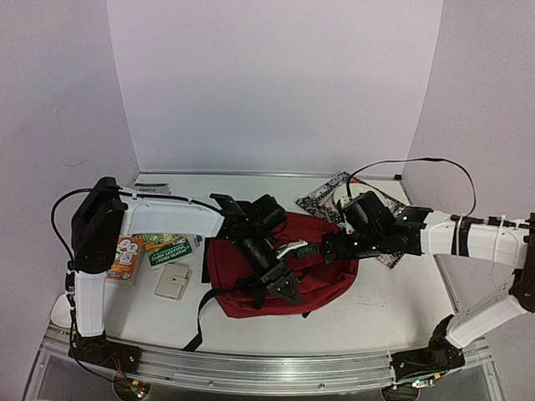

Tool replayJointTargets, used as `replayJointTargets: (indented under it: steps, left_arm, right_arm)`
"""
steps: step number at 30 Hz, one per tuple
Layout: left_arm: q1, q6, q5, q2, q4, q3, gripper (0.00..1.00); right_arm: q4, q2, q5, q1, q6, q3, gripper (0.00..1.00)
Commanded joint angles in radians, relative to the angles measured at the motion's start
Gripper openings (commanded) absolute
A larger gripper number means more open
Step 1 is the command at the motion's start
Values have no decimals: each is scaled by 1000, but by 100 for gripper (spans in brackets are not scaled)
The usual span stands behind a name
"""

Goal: Pack the student bag
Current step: Adjust the student bag at the center of the board.

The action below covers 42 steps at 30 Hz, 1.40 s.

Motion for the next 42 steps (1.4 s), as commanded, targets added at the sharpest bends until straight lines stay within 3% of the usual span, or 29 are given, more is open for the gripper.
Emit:
replayJointTargets:
  steps: [1,3,7,13,21,26,35,42]
  left_arm:
    - [-46,-57,-60,-64,34,-22,70]
    - [-49,-99,-167,-115,64,-59,69]
    - [-44,-123,-418,-229,86,-113,77]
    - [40,-98,-517,-218,84,-107,81]
    - [73,-54,-475,-83,75,-37,82]
    - [60,-54,-328,-47,75,-26,82]
    - [-17,-66,-183,-118,107,-58,76]
    - [-79,-114,-193,-140,168,-124,73]
  right_arm:
    - [-29,9,-4,-6,-10,36,98]
    - [-33,12,0,-6,-23,49,98]
    - [-55,49,10,-6,-50,93,98]
    - [-64,63,15,-6,-50,105,98]
    - [-64,25,27,-6,-41,71,98]
    - [-65,1,43,-5,-37,55,98]
    - [-65,-18,67,-5,-38,46,98]
    - [-65,16,33,-5,-28,56,98]
